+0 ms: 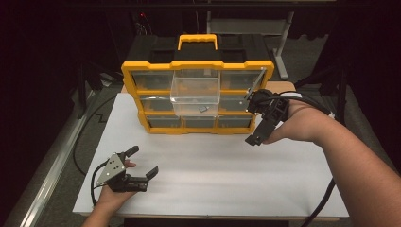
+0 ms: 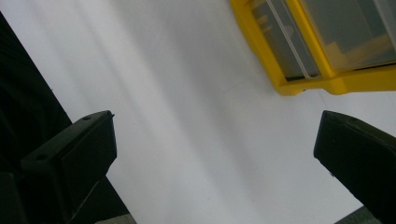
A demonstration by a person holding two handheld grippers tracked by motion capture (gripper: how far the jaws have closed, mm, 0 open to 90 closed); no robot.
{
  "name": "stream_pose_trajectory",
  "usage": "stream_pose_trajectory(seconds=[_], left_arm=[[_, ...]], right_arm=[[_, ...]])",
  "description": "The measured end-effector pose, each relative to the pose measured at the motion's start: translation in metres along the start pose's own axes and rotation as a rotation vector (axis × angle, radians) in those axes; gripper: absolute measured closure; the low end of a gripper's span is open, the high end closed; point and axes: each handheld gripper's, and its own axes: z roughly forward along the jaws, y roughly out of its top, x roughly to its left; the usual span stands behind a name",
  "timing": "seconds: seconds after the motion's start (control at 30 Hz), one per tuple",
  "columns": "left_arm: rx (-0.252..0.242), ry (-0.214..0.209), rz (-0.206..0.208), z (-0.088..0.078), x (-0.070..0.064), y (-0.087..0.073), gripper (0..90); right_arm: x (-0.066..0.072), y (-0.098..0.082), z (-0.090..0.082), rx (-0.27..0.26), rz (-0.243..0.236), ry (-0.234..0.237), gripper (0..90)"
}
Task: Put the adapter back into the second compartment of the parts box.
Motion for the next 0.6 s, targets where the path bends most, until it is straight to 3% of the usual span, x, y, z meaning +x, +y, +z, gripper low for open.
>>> stream_pose_trajectory(seconds=[0.6], left_arm=[[0.002,-0.001,0.001,0.0,0.0,0.0,0.2]], right_arm=[[0.006,-0.008,0.053,0.034,-0.008,0.012,0.2]])
